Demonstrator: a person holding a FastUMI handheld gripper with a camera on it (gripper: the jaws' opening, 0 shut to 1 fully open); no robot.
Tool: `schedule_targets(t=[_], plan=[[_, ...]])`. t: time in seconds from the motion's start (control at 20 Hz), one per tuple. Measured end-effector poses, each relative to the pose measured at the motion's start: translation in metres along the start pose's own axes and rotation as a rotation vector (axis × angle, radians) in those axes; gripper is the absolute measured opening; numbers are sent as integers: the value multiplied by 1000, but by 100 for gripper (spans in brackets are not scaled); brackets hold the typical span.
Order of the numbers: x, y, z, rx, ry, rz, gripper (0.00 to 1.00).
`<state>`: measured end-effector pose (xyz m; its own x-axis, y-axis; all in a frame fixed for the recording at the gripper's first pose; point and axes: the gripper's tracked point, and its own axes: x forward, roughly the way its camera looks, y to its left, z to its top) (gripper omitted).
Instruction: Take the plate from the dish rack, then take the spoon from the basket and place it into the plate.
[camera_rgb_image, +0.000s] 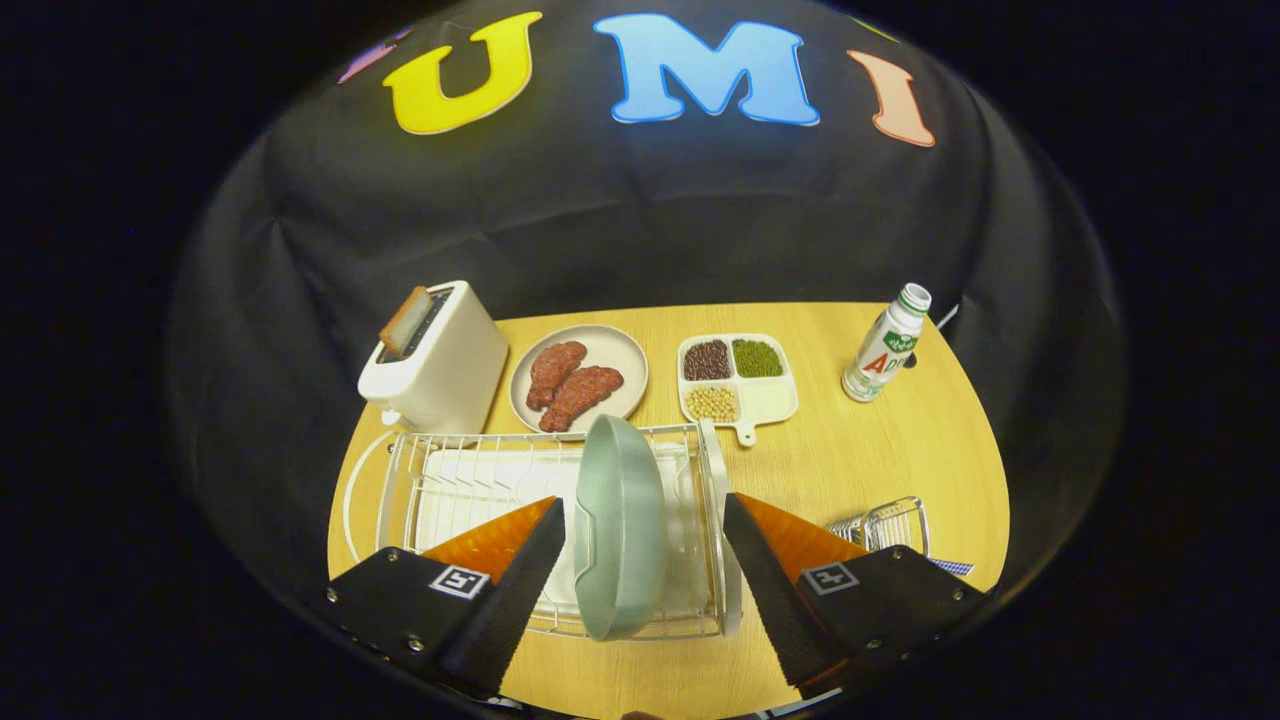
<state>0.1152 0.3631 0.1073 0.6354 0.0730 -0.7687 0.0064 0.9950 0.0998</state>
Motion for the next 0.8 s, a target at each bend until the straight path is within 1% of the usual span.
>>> schedule_targets(t=[0.2, 0.25, 0.3, 0.4, 0.45, 0.5, 0.55, 0.6, 0.65, 0.8], plan=[[21, 0, -10, 5, 64, -70, 97], [24, -3, -14, -5, 77, -98, 93], [29, -6, -15, -20, 86, -130, 92], [38, -11, -20, -36, 108, -184, 82], [42, -11, -22, -42, 123, -198, 75], [46, -11, -27, -38, 136, -205, 59], [49, -3, -23, -23, 130, -176, 42], [50, 3, -24, -15, 130, -160, 35], [47, 3, -22, -42, 135, -167, 27], [37, 8, -18, -102, 118, -213, 27]])
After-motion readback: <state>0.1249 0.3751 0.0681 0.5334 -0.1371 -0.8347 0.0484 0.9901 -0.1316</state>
